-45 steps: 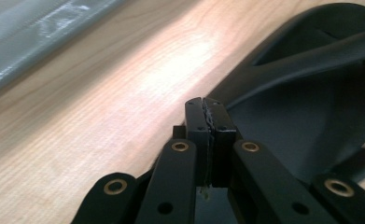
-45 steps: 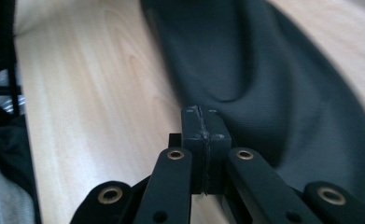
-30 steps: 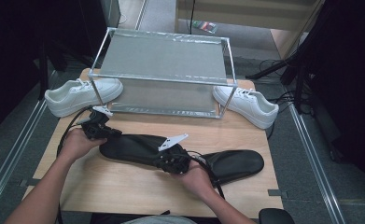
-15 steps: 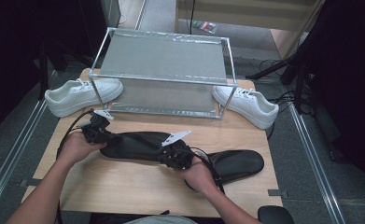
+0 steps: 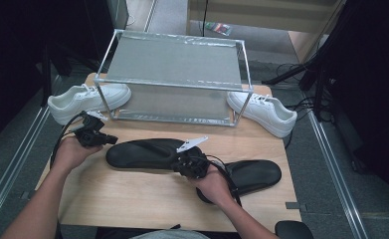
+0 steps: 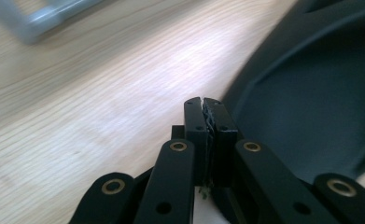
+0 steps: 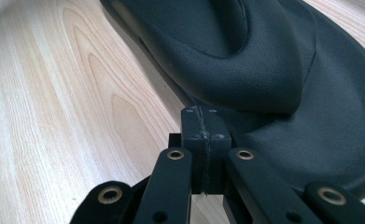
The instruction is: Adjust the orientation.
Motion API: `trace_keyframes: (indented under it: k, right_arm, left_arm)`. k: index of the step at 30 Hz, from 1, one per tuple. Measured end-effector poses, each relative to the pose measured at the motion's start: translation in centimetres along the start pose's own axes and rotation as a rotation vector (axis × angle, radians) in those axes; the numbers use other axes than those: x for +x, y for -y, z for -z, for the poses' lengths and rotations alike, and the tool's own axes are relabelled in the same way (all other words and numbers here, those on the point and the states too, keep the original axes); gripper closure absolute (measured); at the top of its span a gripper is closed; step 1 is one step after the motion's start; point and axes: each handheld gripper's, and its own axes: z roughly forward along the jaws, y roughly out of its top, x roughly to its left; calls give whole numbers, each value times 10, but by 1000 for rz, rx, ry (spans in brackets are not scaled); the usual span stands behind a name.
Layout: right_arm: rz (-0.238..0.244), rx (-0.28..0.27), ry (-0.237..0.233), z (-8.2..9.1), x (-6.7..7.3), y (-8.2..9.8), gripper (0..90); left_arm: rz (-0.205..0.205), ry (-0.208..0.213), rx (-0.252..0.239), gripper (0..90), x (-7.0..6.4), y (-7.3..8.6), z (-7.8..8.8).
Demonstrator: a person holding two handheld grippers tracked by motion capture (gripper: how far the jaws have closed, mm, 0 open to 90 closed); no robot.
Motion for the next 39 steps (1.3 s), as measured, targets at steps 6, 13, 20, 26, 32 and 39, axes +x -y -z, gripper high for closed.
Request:
trace_keyframes:
  k: [6, 13, 20, 26, 32, 39]
  right_arm:
    - [-16, -9, 7, 2, -1, 3, 900]
    - [-13, -21, 9, 4, -6, 0, 900]
    - [-27, -32, 33, 5, -19, -3, 900]
    - [-53, -21, 34, 7, -29, -7, 900]
    - [-66, -19, 40, 6, -35, -11, 900]
    - [-85, -23, 60, 7, -42, -13, 900]
  left_arm:
    - [-10, 5, 40, 895, 3, 1, -8]
    - [-26, 23, 43, 894, -3, 6, -6]
    - [-41, 53, 63, 895, -13, 16, -2]
    - [-67, 81, 59, 896, -30, 23, 5]
    - [-67, 113, 73, 899, -39, 28, 7]
    - [-71, 222, 106, 900, -46, 30, 4]
